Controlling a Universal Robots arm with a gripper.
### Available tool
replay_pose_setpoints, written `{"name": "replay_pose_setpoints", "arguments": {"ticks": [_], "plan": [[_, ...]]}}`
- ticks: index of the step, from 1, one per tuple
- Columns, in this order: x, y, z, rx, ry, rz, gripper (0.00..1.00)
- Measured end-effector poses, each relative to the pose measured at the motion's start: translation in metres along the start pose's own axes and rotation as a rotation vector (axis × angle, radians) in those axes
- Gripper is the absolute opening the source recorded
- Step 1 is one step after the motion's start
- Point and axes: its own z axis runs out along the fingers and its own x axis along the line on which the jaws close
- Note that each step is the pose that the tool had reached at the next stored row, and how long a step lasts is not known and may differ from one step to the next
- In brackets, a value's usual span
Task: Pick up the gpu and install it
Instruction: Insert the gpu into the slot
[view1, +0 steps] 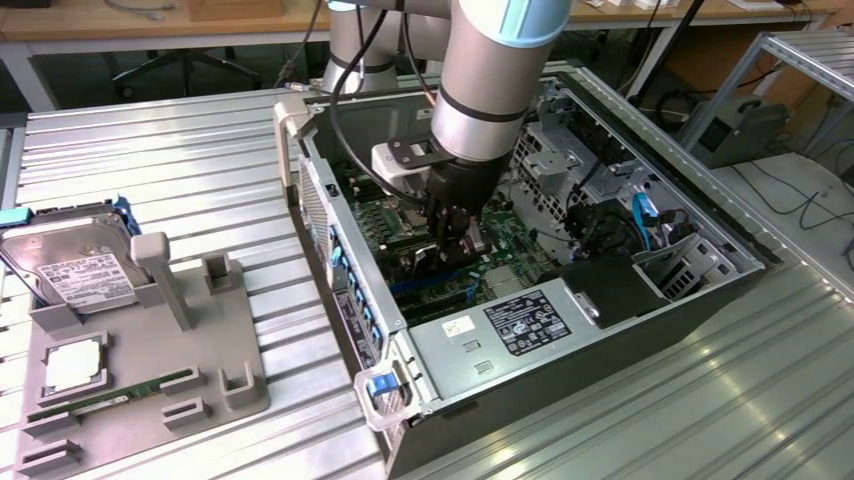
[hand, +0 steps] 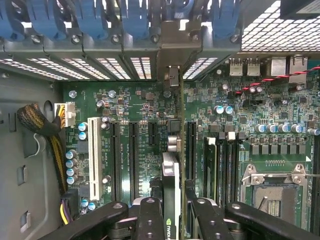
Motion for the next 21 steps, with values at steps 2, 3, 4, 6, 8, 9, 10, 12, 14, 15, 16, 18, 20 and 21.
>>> {"name": "replay_pose_setpoints", "arguments": {"ticks": [2, 3, 4, 6, 8, 9, 10, 12, 14, 15, 16, 18, 20, 21], "plan": [[0.0, 0.0, 0.0, 0.0, 0.0, 0.0, 0.27], [0.0, 0.0, 0.0, 0.0, 0.0, 0.0, 0.27], [0.0, 0.0, -0.0001, 0.0, -0.0001, 0.0, 0.27], [0.0, 0.0, -0.0006, 0.0001, -0.0001, 0.0, 0.27], [0.0, 0.0, -0.0011, 0.0001, -0.0001, 0.0, 0.27], [0.0, 0.0, -0.0013, 0.0001, -0.0002, 0.0, 0.27], [0.0, 0.0, -0.0015, 0.0001, -0.0001, 0.0, 0.27], [0.0004, 0.0, -0.0017, -0.0001, 0.0002, 0.0, 0.27], [0.0006, 0.0, -0.001, 0.0, 0.0001, 0.0, 0.27], [0.0006, 0.0001, -0.0008, -0.0001, 0.0001, 0.0, 0.27], [0.0007, 0.0001, -0.0008, -0.0001, 0.0001, 0.0, 0.27], [0.0007, 0.0003, -0.0005, 0.0, 0.0, 0.0, 0.27], [0.0007, 0.0005, 0.0008, 0.0001, -0.0002, 0.0, 0.27], [0.0007, 0.0006, 0.001, -0.0002, 0.0001, 0.0, 0.27]]}}
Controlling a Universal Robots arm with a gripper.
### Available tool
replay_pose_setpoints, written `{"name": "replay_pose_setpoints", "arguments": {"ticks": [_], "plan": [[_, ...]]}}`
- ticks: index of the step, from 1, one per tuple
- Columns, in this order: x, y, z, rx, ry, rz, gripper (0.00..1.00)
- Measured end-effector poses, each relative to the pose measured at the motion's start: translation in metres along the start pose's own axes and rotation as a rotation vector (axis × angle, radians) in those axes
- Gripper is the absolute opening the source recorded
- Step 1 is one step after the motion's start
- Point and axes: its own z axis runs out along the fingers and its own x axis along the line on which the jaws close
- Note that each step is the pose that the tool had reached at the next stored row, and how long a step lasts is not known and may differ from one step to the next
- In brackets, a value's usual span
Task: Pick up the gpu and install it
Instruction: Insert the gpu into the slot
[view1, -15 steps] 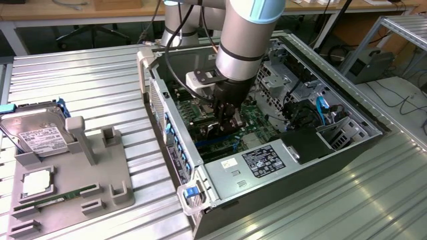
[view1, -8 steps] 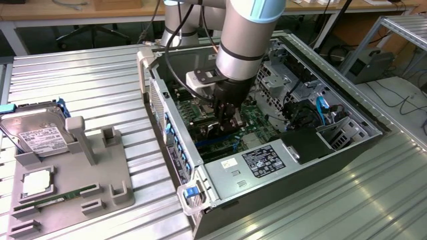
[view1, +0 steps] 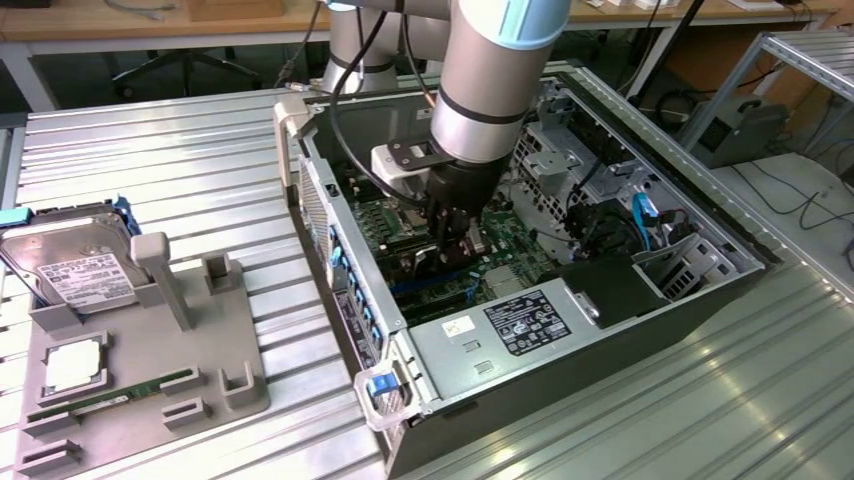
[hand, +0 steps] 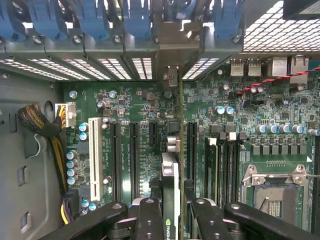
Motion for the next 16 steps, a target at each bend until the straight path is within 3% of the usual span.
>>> {"name": "replay_pose_setpoints", "arguments": {"ticks": [16], "plan": [[0.0, 0.0008, 0.0036, 0.0001, -0.0002, 0.0, 0.27]]}}
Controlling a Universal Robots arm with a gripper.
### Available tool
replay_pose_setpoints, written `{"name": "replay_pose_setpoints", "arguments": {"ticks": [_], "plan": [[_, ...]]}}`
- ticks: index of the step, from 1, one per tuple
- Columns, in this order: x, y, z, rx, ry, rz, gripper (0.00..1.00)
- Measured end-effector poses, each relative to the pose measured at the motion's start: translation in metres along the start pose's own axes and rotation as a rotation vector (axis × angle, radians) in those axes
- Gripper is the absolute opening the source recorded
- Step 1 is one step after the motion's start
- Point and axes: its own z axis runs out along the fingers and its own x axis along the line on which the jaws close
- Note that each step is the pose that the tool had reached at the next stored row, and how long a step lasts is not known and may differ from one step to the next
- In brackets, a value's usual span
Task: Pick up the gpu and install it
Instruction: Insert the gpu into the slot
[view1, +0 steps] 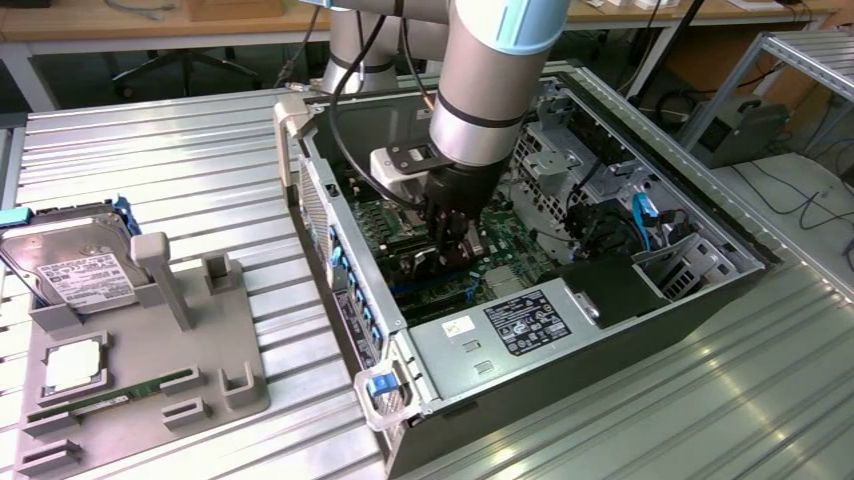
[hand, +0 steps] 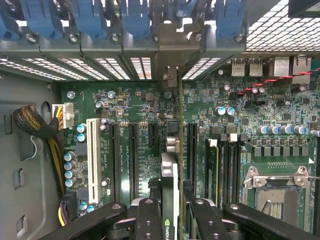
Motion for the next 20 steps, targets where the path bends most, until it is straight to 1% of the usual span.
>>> {"name": "replay_pose_setpoints", "arguments": {"ticks": [20], "plan": [[-0.0001, 0.0011, 0.0045, 0.0, 0.0001, 0.0, 0.27]]}}
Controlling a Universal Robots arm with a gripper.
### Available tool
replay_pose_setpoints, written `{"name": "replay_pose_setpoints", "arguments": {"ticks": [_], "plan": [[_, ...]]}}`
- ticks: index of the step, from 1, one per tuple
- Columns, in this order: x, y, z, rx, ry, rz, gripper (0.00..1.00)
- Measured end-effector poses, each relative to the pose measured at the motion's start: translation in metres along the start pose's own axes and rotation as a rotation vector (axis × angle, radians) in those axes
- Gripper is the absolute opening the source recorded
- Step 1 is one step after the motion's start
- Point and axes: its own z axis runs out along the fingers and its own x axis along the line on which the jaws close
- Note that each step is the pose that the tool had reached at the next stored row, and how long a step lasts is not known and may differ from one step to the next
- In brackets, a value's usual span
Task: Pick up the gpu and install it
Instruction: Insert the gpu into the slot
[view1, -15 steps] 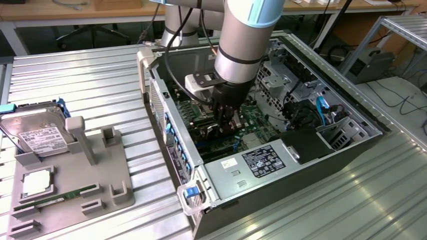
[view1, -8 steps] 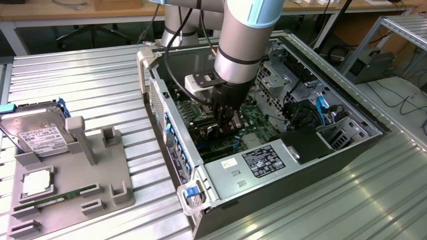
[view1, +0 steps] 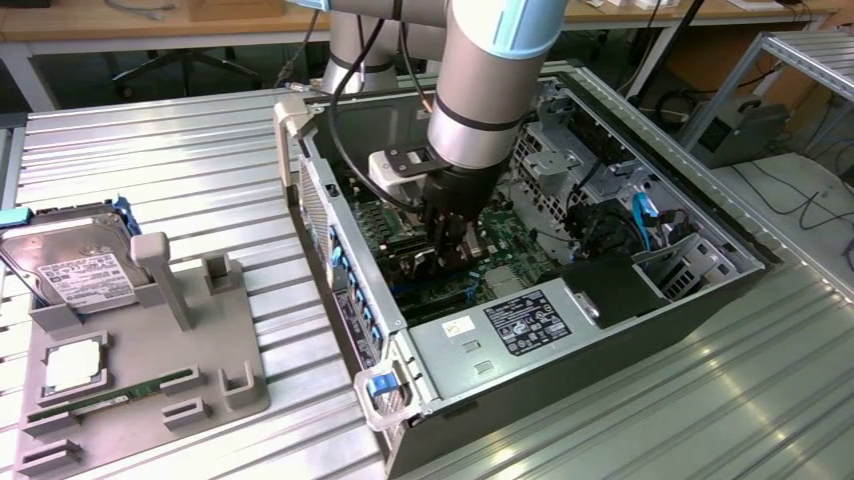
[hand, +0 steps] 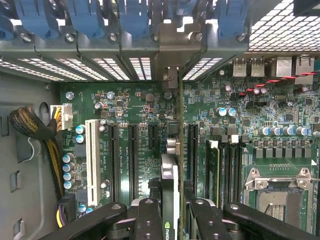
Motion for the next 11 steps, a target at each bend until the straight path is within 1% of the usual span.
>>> {"name": "replay_pose_setpoints", "arguments": {"ticks": [11], "plan": [[-0.0002, 0.0001, 0.0, 0.0, -0.0001, 0.0, 0.27]]}}
